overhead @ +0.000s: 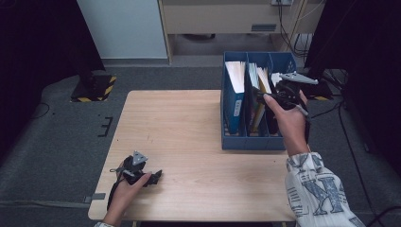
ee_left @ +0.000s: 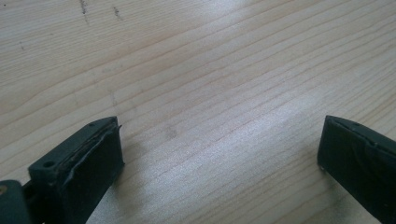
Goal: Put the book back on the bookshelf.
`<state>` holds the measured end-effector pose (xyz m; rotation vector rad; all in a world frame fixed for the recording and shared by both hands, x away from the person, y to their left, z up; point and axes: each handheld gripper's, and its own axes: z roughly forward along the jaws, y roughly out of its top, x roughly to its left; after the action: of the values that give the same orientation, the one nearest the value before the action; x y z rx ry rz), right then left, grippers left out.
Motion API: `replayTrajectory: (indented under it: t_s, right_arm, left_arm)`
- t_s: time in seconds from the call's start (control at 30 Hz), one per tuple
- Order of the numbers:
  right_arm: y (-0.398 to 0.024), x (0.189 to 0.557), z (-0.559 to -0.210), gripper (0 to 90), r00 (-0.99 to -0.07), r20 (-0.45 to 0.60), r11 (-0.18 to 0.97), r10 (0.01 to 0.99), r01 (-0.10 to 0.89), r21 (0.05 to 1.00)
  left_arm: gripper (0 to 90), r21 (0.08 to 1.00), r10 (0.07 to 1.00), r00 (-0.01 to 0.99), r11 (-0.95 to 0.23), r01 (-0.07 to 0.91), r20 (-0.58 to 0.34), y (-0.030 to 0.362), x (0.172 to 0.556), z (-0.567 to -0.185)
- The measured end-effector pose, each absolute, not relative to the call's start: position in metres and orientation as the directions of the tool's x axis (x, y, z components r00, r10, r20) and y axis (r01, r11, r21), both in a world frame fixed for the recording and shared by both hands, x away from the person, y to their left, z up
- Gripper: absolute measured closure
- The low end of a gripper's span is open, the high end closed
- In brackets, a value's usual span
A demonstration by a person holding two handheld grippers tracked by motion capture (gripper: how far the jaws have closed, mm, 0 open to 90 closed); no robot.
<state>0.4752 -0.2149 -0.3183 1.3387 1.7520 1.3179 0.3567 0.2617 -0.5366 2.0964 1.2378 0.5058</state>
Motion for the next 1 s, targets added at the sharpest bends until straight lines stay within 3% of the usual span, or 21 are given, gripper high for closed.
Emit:
replayTrajectory:
  t_s: [0.37,1.0]
  right_arm:
    - [-0.208,0.455,-0.324,8.2,-0.38,0.082,0.068,0.921,0.366,0.928]
    - [-0.203,0.412,-0.376,7.9,-0.424,0.103,0.105,0.9,0.439,0.893]
  left_arm:
    - [0.0,0.697,0.878,0.479,-0.345,0.629,0.002,0.261,0.357,-0.537]
    - [0.0,0.698,0.878,0.479,-0.344,0.628,0.002,0.26,0.358,-0.537]
